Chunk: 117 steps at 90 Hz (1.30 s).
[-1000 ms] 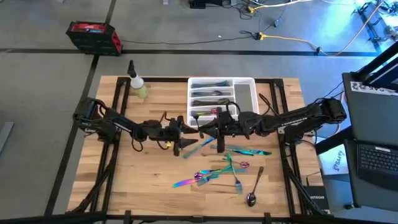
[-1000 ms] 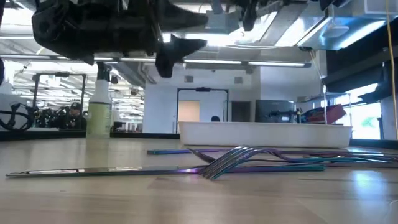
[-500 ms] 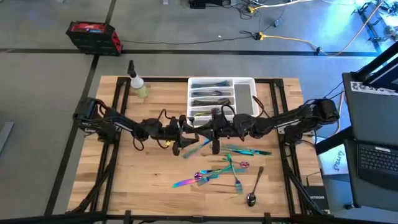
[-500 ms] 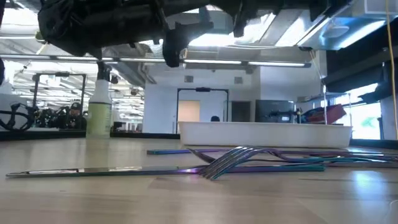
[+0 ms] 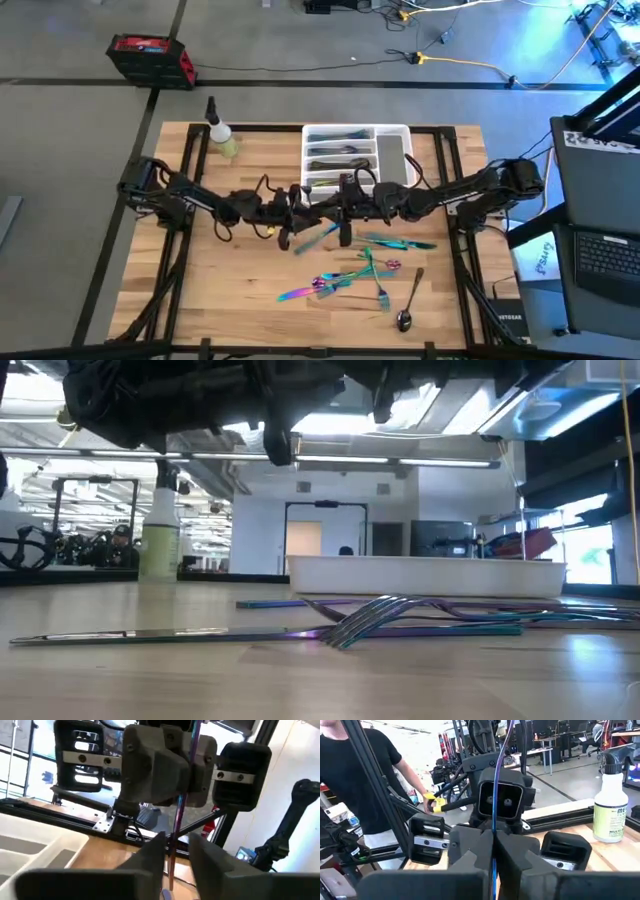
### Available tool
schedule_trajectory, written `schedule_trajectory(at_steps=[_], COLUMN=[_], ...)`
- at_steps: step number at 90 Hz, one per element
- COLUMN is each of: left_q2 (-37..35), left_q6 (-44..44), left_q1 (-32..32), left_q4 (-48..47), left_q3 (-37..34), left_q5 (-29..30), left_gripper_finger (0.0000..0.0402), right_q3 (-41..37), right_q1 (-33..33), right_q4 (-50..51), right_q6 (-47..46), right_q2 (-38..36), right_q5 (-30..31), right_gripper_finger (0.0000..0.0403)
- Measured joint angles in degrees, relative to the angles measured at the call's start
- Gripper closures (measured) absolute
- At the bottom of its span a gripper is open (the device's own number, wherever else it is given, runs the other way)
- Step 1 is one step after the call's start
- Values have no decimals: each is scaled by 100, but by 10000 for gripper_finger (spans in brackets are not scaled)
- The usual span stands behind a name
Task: Sort silverware
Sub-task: Put the blue fork on the white silverware tray
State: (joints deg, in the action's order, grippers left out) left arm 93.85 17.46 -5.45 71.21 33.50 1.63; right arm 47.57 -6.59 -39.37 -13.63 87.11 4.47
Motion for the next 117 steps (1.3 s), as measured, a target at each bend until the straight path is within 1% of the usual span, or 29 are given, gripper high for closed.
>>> schedule_trajectory(at_steps=[5, 12, 41, 51, 59, 68, 76, 84, 91, 96, 104, 109, 117], left_q2=[-1, 1, 1, 1, 1, 1, 1, 1, -1, -14, -16, -16, -16], left_q6=[-53, -99, -99, -87, -43, 13, 42, 76, 228, 325, 388, 445, 370], left_q1=[0, 0, 0, 0, 0, -1, 0, 29, 141, 270, 535, 768, 1218], left_q4=[0, -1, -32, -24, -41, -62, -127, -198, -298, -447, -739, -975, -1542], left_q3=[0, 0, 0, -22, -28, -28, -28, -28, -28, -30, 5, 67, 291], left_q5=[2, -30, -27, 146, 174, 179, 180, 179, 155, 14, -276, -504, -923], left_gripper_finger=[388, 398, 401, 401, 401, 401, 401, 401, 401, 401, 402, 402, 402], right_q3=[0, 0, 0, 0, 0, 0, 0, -2, -4, -3, -2, -2, -2], right_q1=[-1, -2, -2, 0, 0, 0, -2, -3, -13, -13, -17, -15, -1], right_q4=[0, 2, 43, 45, 52, 45, 61, 247, 551, 849, 1601, 2175, 2895], right_q6=[-1, 0, 22, -2, -7, -9, 8, 258, 559, 731, 907, 1068, 1375], right_q2=[0, 0, 0, 0, -11, -17, -17, -114, -379, -645, -1109, -1370, -1746], right_q5=[-2, 0, 57, 150, 151, 162, 356, 527, 764, 1018, 1536, 2012, 2986], right_gripper_finger=[403, 403, 401, 390, 368, 331, 293, 258, 233, 219, 205, 200, 196])
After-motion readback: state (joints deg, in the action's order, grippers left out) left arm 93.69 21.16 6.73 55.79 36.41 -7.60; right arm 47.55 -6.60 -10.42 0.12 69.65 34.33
